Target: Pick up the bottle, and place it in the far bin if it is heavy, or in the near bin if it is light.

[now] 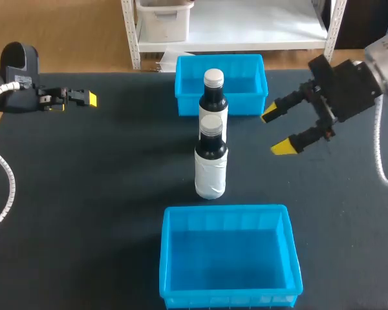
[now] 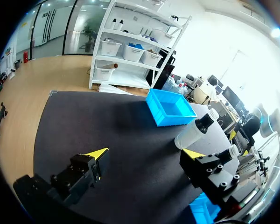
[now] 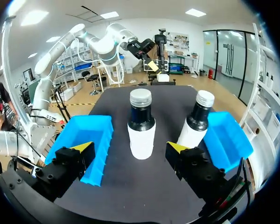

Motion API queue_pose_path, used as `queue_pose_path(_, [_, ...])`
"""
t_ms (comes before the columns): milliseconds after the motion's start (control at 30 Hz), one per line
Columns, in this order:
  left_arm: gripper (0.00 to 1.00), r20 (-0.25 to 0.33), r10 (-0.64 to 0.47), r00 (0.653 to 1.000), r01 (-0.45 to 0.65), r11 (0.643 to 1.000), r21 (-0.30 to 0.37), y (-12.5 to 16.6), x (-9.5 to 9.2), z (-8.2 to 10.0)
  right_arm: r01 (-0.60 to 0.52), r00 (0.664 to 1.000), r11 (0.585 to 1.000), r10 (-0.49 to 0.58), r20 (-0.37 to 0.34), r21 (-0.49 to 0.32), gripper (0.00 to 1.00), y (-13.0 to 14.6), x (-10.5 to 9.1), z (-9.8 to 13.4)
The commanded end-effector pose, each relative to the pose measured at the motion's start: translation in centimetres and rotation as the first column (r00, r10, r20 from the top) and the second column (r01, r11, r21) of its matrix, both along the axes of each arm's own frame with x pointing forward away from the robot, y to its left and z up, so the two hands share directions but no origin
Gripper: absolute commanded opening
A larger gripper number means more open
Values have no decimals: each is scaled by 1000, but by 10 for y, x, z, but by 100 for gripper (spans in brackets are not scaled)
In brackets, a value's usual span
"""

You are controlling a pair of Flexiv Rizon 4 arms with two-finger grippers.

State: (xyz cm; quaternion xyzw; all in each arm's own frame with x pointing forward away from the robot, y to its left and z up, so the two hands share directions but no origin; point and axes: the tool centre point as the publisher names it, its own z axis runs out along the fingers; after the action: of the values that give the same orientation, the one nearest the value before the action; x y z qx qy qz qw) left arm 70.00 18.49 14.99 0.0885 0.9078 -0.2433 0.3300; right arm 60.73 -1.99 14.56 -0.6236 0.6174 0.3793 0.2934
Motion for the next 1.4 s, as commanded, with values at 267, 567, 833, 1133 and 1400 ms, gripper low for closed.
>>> queue_pose_path(267, [100, 0, 0, 1000, 0, 1000, 0, 0, 0, 0, -83, 996, 996, 85, -37, 45, 100, 46, 17, -14])
queue_pose_path(567, [100, 0, 0, 1000, 0, 1000, 0, 0, 0, 0, -76, 995, 993, 81, -55, 92, 100, 66, 12, -12])
queue_pose_path(833, [100, 0, 0, 1000, 0, 1000, 0, 0, 0, 0, -54, 997, 997, 57, -48, 63, 100, 84, 9, -14])
queue_pose_path(1133, [100, 0, 0, 1000, 0, 1000, 0, 0, 0, 0, -67, 996, 994, 72, -56, 81, 100, 99, 10, -18])
queue_pose_path(1400, [100, 0, 0, 1000, 0, 1000, 0, 0, 0, 0, -71, 995, 992, 77, -64, 100, 100, 107, 13, -23])
